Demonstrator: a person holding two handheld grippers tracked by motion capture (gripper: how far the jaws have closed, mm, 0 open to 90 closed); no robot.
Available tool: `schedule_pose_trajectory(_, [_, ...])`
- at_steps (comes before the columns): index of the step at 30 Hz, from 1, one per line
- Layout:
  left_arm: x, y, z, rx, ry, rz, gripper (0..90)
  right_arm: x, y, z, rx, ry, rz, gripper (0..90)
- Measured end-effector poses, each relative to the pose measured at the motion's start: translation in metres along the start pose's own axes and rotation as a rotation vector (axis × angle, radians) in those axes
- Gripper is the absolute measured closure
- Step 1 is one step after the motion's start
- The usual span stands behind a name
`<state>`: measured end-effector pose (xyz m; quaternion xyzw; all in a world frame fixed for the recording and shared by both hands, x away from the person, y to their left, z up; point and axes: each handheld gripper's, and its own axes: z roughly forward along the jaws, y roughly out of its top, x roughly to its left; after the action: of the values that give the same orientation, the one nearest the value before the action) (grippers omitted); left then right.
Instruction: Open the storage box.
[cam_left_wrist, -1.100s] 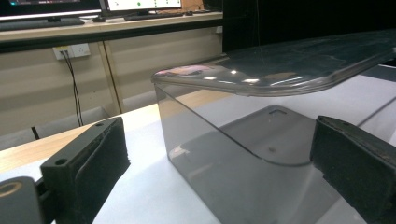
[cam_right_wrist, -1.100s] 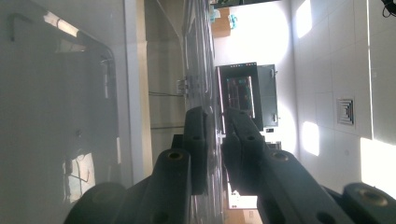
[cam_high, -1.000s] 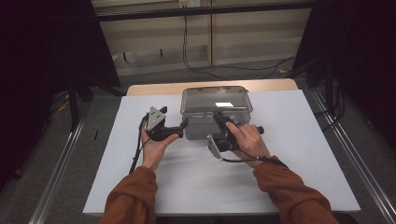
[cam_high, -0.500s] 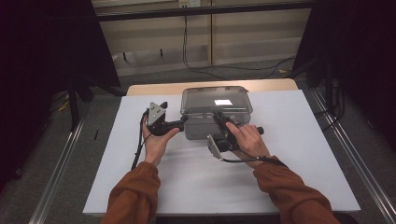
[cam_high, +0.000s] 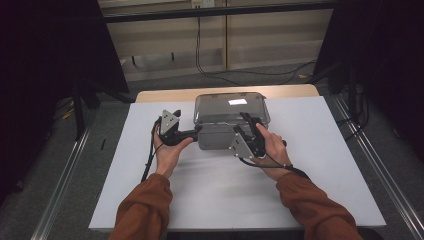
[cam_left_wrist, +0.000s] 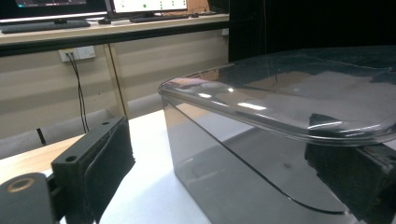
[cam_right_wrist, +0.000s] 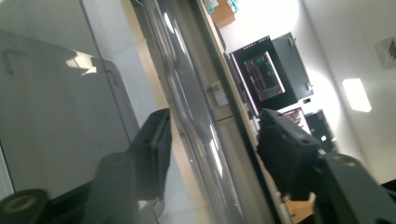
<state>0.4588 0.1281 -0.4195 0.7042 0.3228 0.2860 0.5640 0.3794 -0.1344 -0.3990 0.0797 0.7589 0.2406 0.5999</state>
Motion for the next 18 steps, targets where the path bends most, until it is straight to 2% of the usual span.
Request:
schedule_pose_trajectory(2, [-0.001,0.001,0.000,-0.009,0.001,-0.011,8.1,-0.003,-0.004,0.001,0.007,0.005,0.035,37.4])
schedule_pose_trajectory(4, [-0.001,0.002,0.000,-0.009,-0.004,-0.002,8.5,-0.006,-0.007,0.001,0.009,0.010,0.080,35.2])
schedule_pose_trajectory(5, [-0.002,0.002,0.000,-0.013,-0.002,-0.009,8.6,-0.007,-0.008,0.001,0.008,0.015,0.119,33.9])
schedule_pose_trajectory(6, [-0.002,0.002,0.000,-0.013,-0.002,-0.009,8.7,-0.007,-0.008,0.001,0.008,0.015,0.119,33.9])
schedule_pose_trajectory(8, [-0.002,0.003,0.000,-0.008,-0.002,-0.004,8.8,-0.010,-0.011,0.002,0.002,0.024,0.175,31.4])
schedule_pose_trajectory(9, [-0.002,0.005,0.000,-0.009,-0.004,0.002,9.4,-0.013,-0.014,0.003,-0.006,0.041,0.218,29.7])
schedule_pose_trajectory(11, [-0.003,0.006,0.000,-0.015,-0.008,-0.001,9.4,-0.017,-0.017,0.003,-0.011,0.056,0.259,29.6])
schedule_pose_trajectory(12, [-0.003,0.006,0.000,-0.015,-0.008,-0.001,9.6,-0.017,-0.017,0.003,-0.011,0.056,0.259,29.6])
schedule_pose_trajectory(13, [-0.003,0.007,0.000,-0.015,-0.009,0.000,9.6,-0.018,-0.019,0.004,-0.018,0.067,0.286,29.4])
schedule_pose_trajectory(14, [-0.003,0.007,0.000,-0.017,-0.009,-0.002,9.7,-0.021,-0.023,0.004,-0.025,0.069,0.339,29.0])
schedule_pose_trajectory(15, [-0.003,0.008,0.000,-0.021,-0.009,-0.006,9.7,-0.021,-0.023,0.004,-0.025,0.069,0.339,29.0])
schedule_pose_trajectory(16, [-0.003,0.008,0.000,-0.021,-0.011,-0.003,10.0,-0.025,-0.028,0.005,-0.029,0.082,0.375,27.3])
schedule_pose_trajectory(17, [-0.003,0.009,0.000,-0.023,-0.013,-0.001,10.0,-0.025,-0.028,0.005,-0.029,0.082,0.375,27.3])
schedule_pose_trajectory(18, [-0.003,0.010,0.000,-0.025,-0.011,0.002,10.2,-0.026,-0.030,0.005,-0.034,0.082,0.397,26.6])
